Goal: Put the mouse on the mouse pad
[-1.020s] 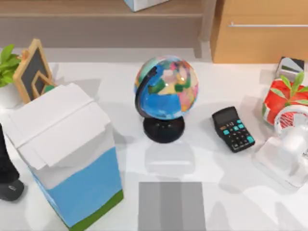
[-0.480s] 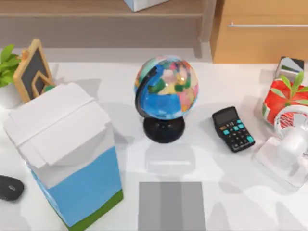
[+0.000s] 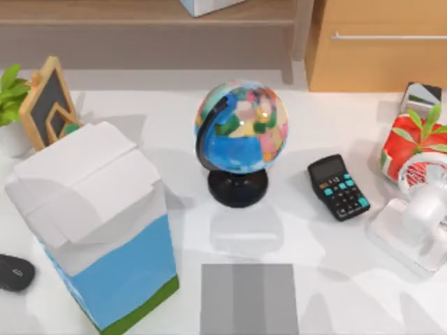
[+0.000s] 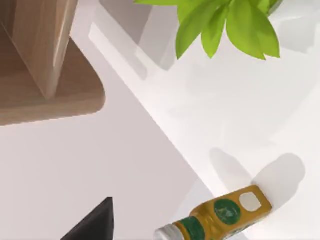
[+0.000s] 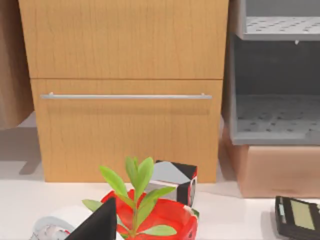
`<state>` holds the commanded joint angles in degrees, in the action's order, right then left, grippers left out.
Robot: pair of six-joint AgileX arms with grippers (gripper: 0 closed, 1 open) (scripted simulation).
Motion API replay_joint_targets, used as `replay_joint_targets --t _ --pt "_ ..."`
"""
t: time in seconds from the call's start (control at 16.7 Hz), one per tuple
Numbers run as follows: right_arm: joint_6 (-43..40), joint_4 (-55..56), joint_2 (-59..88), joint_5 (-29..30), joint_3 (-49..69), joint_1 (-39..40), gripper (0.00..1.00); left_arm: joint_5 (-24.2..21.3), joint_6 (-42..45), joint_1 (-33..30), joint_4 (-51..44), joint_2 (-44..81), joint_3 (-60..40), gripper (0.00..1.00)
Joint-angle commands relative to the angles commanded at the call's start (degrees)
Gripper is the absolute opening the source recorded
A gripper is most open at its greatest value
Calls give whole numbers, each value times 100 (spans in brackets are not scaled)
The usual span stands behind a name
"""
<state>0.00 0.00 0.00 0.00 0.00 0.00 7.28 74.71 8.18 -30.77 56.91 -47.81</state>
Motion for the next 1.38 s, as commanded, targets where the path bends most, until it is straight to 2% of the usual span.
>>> replay_joint_targets --t 0.24,0.42,0.54,1.02,1.38 --pt "0 0 0 0 0 0 100 -297 2140 -223 -1738 1621 -741 100" --pt "0 0 0 0 0 0 100 -540 3106 -401 -2677 2501 -951 100" --pt "0 0 0 0 0 0 100 -670 3446 -509 -3010 2837 -1007 100" --pt "0 0 0 0 0 0 100 -716 3573 -514 -3040 3014 -1044 100" --pt "0 0 0 0 0 0 100 -716 3715 -382 -2040 3830 -841 100"
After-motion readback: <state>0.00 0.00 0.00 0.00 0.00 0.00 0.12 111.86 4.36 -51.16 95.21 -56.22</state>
